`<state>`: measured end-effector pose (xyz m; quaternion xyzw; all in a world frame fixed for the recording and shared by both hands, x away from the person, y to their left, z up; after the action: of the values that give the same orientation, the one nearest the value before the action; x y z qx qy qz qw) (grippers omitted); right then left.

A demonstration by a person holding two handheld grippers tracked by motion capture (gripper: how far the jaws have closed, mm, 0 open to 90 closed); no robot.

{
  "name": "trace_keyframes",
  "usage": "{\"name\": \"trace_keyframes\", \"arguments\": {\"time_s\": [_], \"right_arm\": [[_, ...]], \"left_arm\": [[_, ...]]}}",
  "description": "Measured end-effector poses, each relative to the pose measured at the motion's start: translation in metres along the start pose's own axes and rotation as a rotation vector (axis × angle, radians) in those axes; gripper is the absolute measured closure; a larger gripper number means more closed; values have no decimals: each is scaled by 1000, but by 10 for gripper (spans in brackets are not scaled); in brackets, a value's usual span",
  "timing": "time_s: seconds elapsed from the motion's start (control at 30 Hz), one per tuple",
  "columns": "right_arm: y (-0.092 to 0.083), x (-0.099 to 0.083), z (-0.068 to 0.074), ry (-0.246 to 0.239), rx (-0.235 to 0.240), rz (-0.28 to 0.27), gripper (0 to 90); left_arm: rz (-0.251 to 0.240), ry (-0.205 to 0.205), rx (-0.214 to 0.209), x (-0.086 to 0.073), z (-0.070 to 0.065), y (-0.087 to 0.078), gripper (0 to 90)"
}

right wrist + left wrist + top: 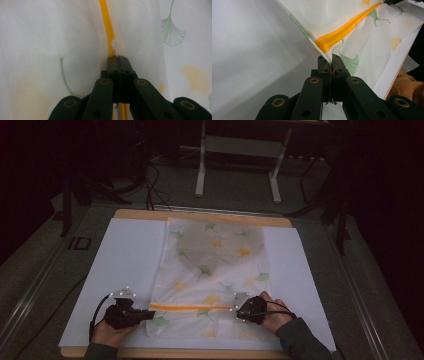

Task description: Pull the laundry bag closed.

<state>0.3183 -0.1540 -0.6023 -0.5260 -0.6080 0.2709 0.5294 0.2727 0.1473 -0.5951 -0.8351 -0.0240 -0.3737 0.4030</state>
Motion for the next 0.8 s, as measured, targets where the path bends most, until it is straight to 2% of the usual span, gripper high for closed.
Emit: {"name": "trace_keyframes", "arguments": {"time_s": [0.8], "right_arm": [[-10, -16, -11, -37, -21, 54, 900]], "left_arm": [[-2, 1, 6, 0, 1, -1, 882]]}}
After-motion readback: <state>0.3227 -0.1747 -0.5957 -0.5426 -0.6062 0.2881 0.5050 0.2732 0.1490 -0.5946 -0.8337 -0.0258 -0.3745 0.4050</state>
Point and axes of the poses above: each handheld gripper's, and its own axes: y roughly forward along the jaws, x roughly out of its top, z roughly to its left, the point moved 10 cm from there along y, roughly forward along the jaws, and after that the axes turned 2 degrees about -z, right-handed, at the moved point
